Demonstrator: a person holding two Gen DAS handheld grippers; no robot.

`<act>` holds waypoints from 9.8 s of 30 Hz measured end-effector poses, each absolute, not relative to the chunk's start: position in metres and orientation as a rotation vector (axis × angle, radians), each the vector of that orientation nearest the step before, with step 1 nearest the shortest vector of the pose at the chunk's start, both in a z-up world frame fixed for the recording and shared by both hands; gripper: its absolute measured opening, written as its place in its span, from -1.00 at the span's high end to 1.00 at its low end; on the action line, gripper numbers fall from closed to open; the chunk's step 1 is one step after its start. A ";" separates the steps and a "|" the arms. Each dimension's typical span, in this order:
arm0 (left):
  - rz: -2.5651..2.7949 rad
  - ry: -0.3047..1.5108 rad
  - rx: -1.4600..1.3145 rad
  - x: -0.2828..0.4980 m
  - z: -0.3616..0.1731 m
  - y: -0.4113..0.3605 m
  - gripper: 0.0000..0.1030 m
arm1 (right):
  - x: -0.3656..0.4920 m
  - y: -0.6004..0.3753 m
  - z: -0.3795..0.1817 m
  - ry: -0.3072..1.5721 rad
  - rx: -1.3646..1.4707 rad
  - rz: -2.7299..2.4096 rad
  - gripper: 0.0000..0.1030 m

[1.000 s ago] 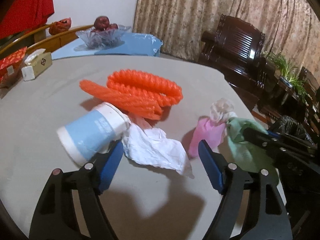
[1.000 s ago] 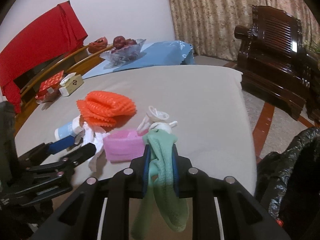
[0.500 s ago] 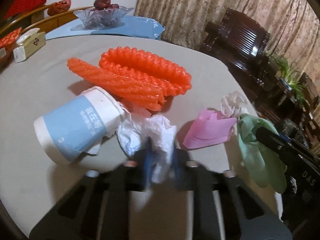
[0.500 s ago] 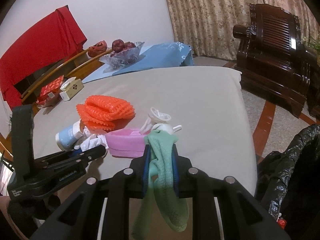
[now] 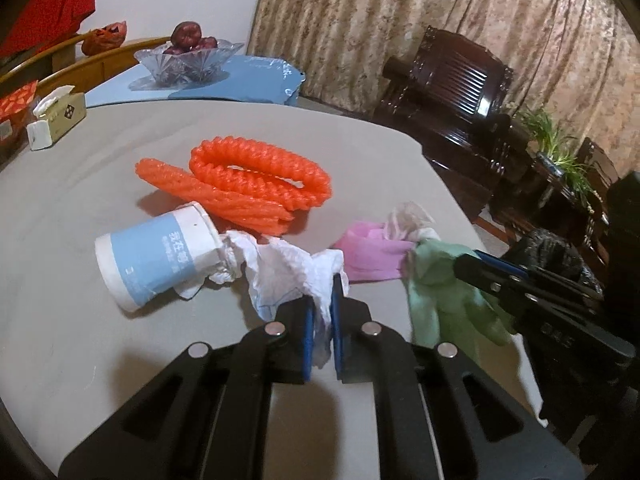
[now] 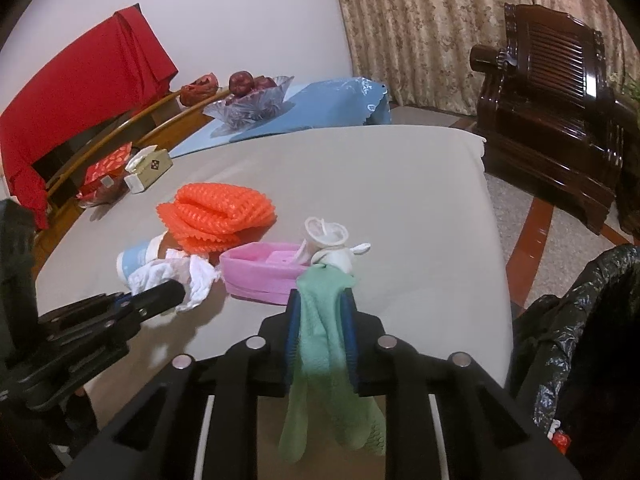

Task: Collect trash
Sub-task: 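Carry the green glove and white tissue over the black bin, then open both tools to drop glove and tissue into the bin, then move both tools back toward the blue cup and pink mask, then grasp the blue-white paper cup with the left tool while the right tool grasps the pink mask, then carry the paper cup and pink mask over the black bin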

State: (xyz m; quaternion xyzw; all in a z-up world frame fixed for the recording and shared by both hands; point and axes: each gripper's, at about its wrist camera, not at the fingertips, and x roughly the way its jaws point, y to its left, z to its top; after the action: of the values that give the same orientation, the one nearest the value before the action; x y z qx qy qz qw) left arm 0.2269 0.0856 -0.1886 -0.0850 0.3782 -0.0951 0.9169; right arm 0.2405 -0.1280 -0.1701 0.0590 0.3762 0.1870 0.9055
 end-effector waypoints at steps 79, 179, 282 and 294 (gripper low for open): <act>-0.586 0.560 -0.008 0.111 -0.087 -0.102 0.87 | 0.072 -0.295 -0.058 0.529 0.192 0.091 0.80; 0.033 0.688 -0.087 0.223 -0.156 0.144 -0.77 | 0.226 -0.126 -0.121 0.646 0.079 0.274 -0.88; -0.121 0.561 -0.062 0.167 -0.087 0.062 -0.44 | 0.182 -0.151 -0.070 0.602 0.128 0.336 0.29; -0.210 0.538 -0.051 0.154 -0.078 0.020 -0.45 | 0.150 -0.197 -0.060 0.577 0.124 0.246 0.29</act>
State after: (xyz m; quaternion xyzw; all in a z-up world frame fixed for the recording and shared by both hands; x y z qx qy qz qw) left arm 0.1544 0.0204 -0.0784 -0.0251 0.2652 -0.1033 0.9583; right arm 0.1498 -0.1965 -0.0598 0.0612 0.2837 0.1211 0.9493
